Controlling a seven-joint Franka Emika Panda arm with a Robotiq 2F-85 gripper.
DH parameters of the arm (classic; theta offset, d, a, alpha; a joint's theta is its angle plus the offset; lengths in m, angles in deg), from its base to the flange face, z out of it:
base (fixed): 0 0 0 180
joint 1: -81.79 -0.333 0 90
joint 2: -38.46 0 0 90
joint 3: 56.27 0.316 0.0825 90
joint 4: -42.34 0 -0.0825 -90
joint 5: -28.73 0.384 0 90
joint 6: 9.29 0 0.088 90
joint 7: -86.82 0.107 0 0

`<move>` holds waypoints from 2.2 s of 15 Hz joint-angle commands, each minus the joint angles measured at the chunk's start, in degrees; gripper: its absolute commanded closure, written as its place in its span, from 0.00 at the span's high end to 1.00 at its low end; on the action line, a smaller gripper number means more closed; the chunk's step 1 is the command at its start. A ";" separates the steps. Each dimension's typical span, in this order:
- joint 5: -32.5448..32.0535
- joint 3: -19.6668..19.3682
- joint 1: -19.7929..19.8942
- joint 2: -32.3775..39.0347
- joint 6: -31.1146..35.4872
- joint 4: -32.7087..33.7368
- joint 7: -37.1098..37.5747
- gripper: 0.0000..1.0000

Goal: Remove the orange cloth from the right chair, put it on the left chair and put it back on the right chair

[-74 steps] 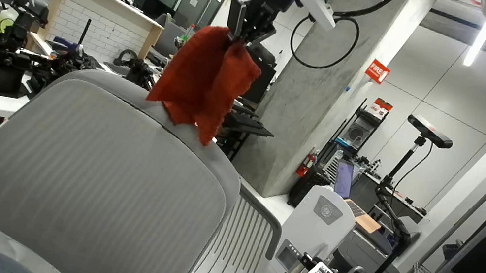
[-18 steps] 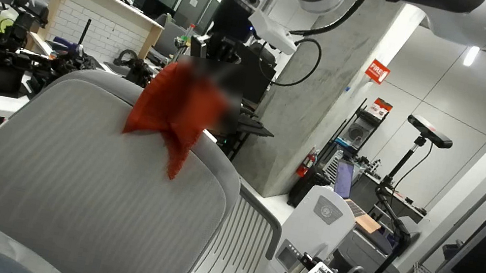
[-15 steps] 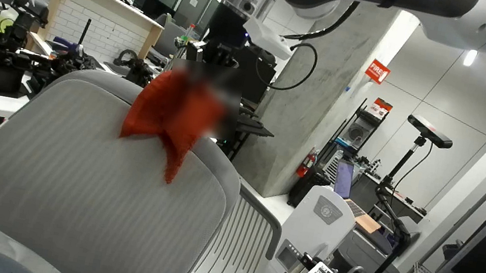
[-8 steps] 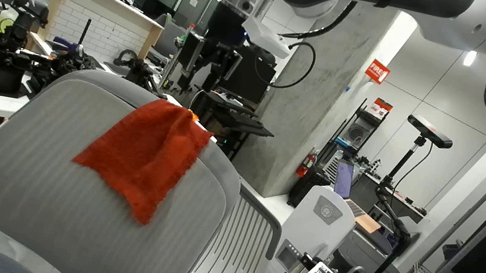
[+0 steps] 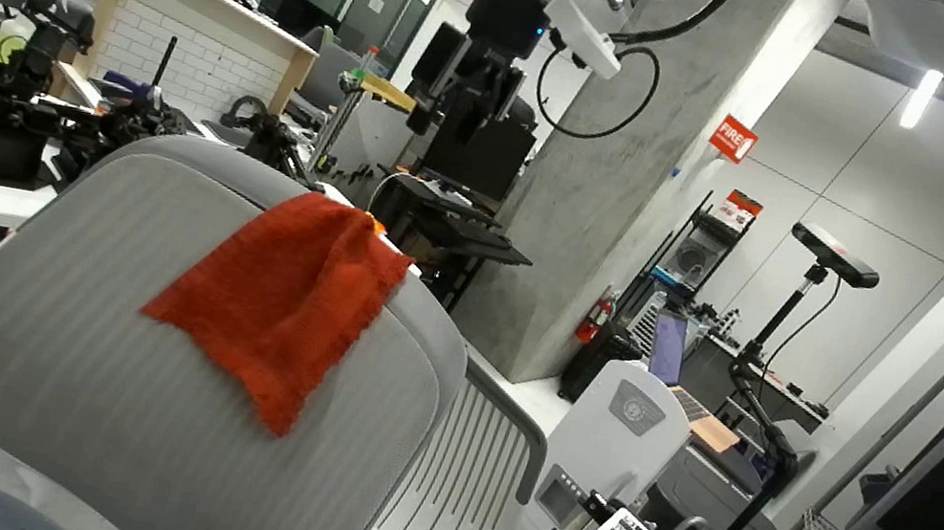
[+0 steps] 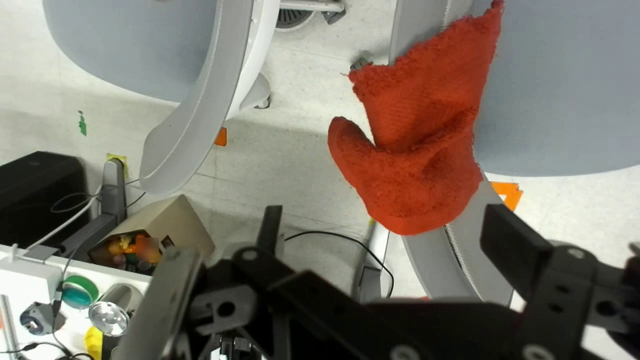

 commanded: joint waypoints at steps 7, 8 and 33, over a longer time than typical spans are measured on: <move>10.52 2.23 5.62 -0.79 0.02 -0.62 -14.03 1.00; 10.79 2.19 5.56 -0.45 0.53 -0.60 -14.32 1.00; 6.73 1.14 1.08 9.38 6.17 -1.49 -9.92 0.16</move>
